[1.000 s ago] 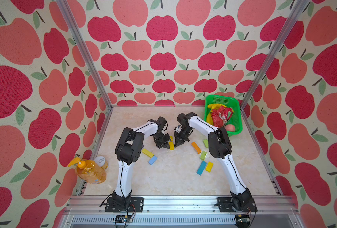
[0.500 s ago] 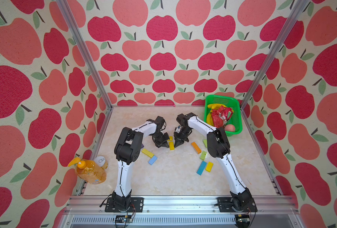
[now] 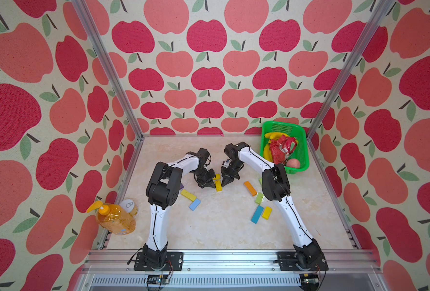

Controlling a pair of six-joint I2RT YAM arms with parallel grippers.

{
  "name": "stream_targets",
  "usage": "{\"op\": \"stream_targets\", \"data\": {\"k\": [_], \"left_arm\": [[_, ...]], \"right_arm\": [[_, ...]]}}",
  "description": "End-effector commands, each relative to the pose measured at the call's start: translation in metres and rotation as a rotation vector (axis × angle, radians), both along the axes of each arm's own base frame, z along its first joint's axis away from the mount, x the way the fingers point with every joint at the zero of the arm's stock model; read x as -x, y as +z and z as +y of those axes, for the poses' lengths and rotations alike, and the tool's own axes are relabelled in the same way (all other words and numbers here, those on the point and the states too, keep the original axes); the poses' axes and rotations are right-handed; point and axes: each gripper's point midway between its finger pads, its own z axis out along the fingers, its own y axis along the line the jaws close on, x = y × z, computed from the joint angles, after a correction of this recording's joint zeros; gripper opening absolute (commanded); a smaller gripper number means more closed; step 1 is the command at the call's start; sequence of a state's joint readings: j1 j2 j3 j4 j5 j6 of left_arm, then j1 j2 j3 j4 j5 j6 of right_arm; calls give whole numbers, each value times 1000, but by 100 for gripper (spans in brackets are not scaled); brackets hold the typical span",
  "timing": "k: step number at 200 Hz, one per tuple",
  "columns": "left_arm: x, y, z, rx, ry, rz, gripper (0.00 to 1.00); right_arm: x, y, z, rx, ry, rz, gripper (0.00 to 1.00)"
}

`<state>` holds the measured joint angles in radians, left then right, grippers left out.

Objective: Assemble the letter p with building blocks
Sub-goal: Adjust the building block at the center of the board.

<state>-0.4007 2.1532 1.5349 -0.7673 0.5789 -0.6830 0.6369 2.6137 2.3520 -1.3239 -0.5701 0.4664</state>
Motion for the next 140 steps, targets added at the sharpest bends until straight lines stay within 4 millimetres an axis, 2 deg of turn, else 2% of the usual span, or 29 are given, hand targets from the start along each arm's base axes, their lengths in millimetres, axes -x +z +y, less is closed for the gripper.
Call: {"op": "stream_targets", "data": {"k": [1,140], "left_arm": [[-5,-14,1,-12,-16,7,0],[-14,-12,-2,6,-7,0,0]], "right_arm": [[3,-3,-1,12,-8,42,1],[1,0,3,-10,-6,56,2]]}}
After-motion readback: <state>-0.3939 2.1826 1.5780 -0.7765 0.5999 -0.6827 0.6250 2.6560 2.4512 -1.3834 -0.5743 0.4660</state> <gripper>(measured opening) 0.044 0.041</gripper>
